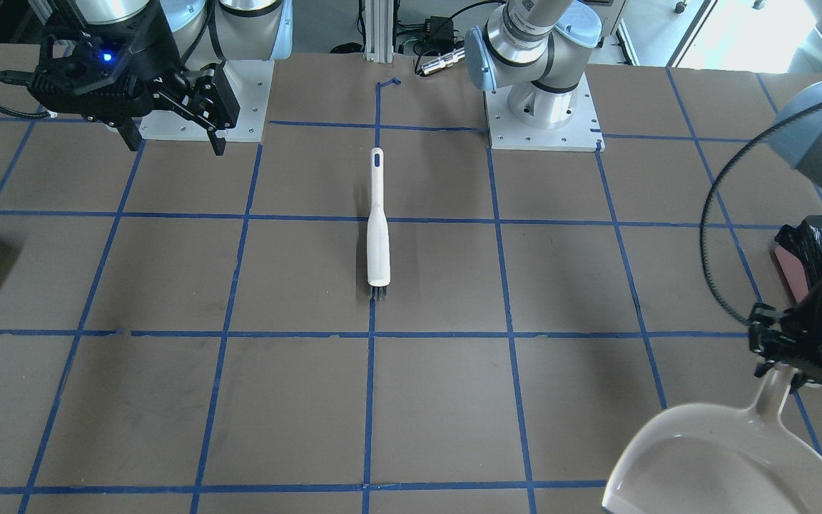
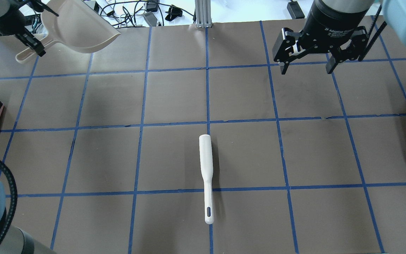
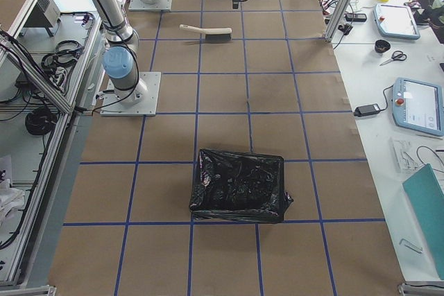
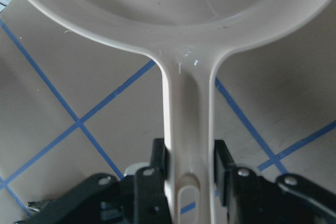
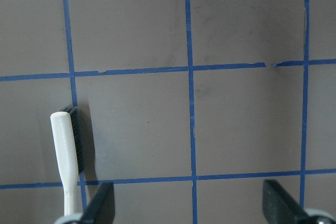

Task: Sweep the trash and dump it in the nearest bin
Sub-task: 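Carry the empty dustpan with the left gripper back toward the table center, then lower the dustpan onto the table above the brush and open the left gripper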

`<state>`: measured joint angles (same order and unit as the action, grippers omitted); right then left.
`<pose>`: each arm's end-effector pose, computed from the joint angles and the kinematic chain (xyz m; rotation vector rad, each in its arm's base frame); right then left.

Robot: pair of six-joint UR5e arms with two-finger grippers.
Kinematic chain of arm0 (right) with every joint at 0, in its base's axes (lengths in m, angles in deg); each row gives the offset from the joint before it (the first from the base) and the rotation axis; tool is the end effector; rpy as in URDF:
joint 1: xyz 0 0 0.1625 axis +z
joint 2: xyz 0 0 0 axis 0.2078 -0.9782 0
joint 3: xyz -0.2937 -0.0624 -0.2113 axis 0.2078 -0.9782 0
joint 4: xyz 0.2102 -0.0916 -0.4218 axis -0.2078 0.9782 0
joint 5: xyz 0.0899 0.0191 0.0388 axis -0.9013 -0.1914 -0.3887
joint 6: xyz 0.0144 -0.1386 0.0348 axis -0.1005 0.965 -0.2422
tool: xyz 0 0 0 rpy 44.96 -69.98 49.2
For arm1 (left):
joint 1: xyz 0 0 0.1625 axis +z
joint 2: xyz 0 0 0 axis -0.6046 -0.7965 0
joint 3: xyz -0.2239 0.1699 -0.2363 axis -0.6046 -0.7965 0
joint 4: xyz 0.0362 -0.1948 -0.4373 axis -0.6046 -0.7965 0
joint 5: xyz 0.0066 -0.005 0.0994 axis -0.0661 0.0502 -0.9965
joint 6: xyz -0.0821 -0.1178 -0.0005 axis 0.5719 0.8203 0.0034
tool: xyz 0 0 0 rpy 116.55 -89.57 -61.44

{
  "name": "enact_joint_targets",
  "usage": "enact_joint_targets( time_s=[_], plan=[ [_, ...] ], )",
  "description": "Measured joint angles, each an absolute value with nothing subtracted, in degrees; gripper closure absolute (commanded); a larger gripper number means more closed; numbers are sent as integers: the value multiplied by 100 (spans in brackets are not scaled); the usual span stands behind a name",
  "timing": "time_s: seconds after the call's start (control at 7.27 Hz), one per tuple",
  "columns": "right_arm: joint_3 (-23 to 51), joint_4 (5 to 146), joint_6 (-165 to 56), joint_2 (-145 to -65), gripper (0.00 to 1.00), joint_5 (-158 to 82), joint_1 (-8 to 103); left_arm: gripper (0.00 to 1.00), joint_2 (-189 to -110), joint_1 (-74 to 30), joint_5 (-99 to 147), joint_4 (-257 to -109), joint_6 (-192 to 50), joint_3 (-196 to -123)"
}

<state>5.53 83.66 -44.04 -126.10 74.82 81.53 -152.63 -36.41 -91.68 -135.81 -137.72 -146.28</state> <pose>0.1670 -0.5458 0.4422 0.0674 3.1398 -0.0372 0.0846 -0.7244 0.2959 0.9032 2.8357 -0.1677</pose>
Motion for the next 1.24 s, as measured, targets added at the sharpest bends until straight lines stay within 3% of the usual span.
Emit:
enact_joint_targets(
  time_s=[0.69,1.24],
  plan=[
    [564,8348,-4417,-12610,0,7476,8153,100,-15406,-5348,-9003,-14139,-10487,-14644],
    [582,8331,-4412,-12610,0,7468,8152,100,-15708,-5965,-7926,-14232,-9171,-14671]
  ],
)
